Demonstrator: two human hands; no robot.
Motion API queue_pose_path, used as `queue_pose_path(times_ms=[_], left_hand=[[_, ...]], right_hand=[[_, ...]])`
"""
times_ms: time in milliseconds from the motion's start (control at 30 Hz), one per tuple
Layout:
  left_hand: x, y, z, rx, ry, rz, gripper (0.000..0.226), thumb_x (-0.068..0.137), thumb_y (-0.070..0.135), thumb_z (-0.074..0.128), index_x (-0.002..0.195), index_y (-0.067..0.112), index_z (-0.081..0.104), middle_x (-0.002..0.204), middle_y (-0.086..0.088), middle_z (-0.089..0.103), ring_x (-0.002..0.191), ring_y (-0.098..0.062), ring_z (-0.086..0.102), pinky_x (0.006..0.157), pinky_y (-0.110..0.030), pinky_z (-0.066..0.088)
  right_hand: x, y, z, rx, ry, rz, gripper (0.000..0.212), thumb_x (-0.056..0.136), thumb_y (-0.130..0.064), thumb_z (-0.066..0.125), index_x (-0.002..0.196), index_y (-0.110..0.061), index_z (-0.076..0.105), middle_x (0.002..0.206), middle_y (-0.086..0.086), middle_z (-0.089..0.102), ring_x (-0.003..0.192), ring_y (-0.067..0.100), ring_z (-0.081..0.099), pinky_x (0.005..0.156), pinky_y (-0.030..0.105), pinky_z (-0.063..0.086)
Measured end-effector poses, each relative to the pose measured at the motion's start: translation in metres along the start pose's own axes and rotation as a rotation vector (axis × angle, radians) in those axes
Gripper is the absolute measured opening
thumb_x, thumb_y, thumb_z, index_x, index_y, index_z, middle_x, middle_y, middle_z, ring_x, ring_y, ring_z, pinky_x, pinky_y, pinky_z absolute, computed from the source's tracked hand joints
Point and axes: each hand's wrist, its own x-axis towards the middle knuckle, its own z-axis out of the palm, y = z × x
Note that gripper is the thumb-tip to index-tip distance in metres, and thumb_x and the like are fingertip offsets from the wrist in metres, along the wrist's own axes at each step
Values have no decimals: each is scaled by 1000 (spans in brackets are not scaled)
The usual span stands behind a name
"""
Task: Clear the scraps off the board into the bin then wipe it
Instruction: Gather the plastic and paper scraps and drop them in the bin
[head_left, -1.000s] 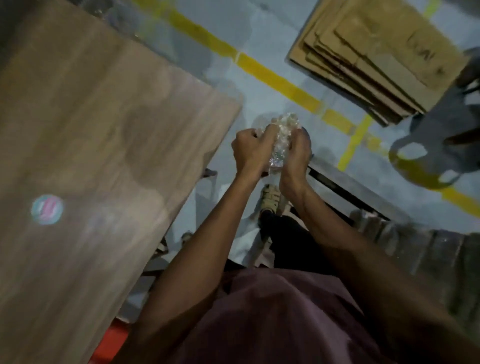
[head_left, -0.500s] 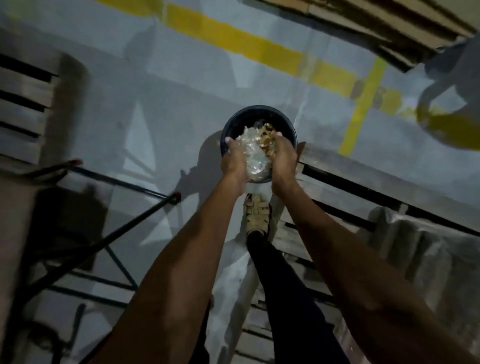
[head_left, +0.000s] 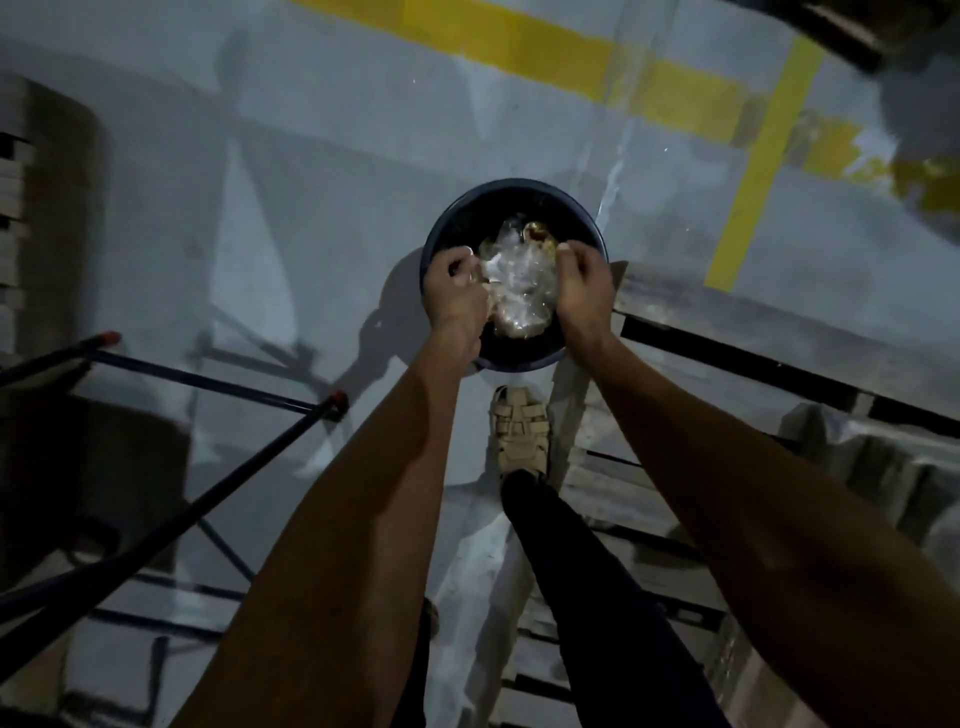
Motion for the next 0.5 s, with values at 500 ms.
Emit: queue_pose_path(times_ms=[500], left_hand=[[-113, 29, -29, -91, 106, 110, 4, 97, 8, 68, 94, 11, 69, 83, -12, 73, 54, -15, 65, 52, -29, 58]], right_hand=[[-103, -51, -14, -44, 100, -80, 31, 102, -19, 57, 131, -10, 63, 127, 10, 66, 112, 21, 62, 90, 25, 49]])
